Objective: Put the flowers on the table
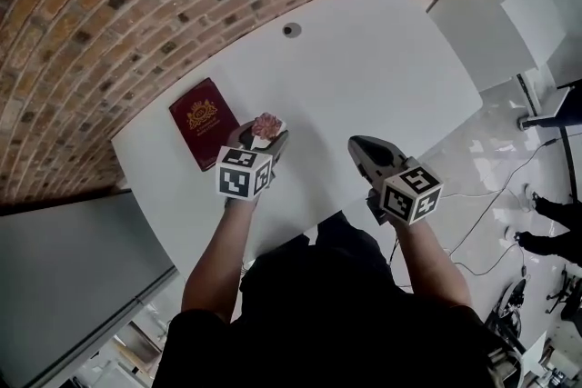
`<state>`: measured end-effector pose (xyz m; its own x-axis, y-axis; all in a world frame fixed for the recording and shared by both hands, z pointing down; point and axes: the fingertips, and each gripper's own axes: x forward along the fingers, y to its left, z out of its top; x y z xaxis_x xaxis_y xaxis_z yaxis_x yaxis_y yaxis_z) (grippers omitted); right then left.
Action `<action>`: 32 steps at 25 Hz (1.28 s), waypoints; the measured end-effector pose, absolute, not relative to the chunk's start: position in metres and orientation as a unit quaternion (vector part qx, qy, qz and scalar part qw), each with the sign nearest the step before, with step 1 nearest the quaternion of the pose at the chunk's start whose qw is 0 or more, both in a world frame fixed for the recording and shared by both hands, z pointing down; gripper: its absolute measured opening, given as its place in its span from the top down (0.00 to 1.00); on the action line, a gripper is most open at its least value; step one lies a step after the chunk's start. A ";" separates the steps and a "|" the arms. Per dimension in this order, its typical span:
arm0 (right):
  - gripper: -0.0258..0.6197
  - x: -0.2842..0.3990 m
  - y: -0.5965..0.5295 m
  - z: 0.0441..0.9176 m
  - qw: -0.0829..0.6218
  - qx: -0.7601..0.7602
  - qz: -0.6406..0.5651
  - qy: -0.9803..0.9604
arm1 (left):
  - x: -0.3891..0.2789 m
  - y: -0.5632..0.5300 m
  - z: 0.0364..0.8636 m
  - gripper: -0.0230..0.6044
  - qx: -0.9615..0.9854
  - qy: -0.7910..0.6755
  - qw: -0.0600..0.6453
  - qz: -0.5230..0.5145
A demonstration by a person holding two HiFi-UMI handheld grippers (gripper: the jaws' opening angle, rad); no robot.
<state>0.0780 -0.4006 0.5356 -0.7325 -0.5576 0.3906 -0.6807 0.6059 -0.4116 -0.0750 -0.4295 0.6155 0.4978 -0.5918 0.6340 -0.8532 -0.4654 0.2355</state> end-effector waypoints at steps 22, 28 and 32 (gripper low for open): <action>0.94 0.103 -0.411 0.563 0.116 0.357 0.303 -0.876 | -0.027 -0.449 0.716 0.54 0.806 -0.395 0.277 0.343; 0.94 0.120 -0.410 0.566 0.116 0.371 0.308 -0.868 | -0.022 -0.446 0.732 0.54 0.801 -0.387 0.278 0.362; 0.94 0.125 -0.411 0.568 0.115 0.377 0.310 -0.865 | -0.022 -0.448 0.743 0.54 0.801 -0.384 0.268 0.372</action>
